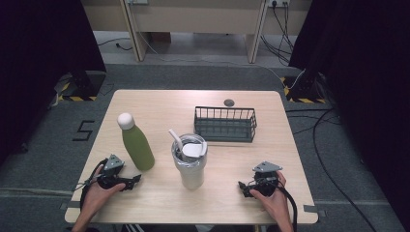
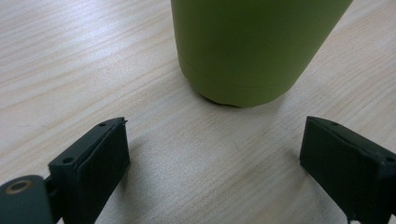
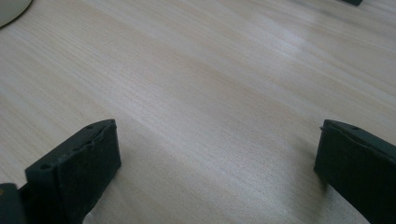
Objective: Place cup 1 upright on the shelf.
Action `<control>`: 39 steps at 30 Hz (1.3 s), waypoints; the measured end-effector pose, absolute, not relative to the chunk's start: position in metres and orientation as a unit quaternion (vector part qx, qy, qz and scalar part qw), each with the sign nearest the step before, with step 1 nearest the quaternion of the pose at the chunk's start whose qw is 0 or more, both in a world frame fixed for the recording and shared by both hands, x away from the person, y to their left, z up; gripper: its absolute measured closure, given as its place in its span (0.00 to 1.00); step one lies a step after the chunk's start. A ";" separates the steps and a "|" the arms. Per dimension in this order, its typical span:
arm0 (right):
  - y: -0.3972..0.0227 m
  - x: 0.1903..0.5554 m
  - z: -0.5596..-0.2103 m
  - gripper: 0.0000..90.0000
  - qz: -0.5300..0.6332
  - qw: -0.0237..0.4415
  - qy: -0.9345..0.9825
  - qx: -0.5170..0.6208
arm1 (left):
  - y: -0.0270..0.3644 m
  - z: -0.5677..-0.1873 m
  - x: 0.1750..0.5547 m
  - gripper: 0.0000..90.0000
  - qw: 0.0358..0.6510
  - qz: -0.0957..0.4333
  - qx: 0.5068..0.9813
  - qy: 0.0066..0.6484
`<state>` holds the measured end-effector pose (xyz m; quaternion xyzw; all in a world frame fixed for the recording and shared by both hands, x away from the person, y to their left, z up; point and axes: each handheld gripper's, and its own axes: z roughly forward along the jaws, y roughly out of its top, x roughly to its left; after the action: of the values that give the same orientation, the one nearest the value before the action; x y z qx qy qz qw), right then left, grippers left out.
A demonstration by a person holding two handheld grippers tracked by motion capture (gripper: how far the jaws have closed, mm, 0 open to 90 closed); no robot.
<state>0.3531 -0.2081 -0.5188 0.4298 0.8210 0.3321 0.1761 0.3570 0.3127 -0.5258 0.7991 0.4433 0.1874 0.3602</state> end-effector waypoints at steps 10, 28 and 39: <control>-0.209 0.350 -0.515 0.16 0.345 0.182 0.823 0.413 | 0.313 -0.526 0.357 0.08 0.360 0.187 0.799 0.443; -0.195 0.336 -0.494 0.18 0.416 0.201 0.811 0.358 | 0.313 -0.526 0.357 0.08 0.360 0.187 0.799 0.443; -0.177 0.332 -0.485 0.19 0.450 0.197 0.810 0.320 | 0.313 -0.526 0.357 0.08 0.360 0.187 0.799 0.443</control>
<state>0.3316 -0.1766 -0.4846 0.3195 0.8102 0.4501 0.1972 0.3570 0.3127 -0.5258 0.7991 0.4434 0.1875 0.3602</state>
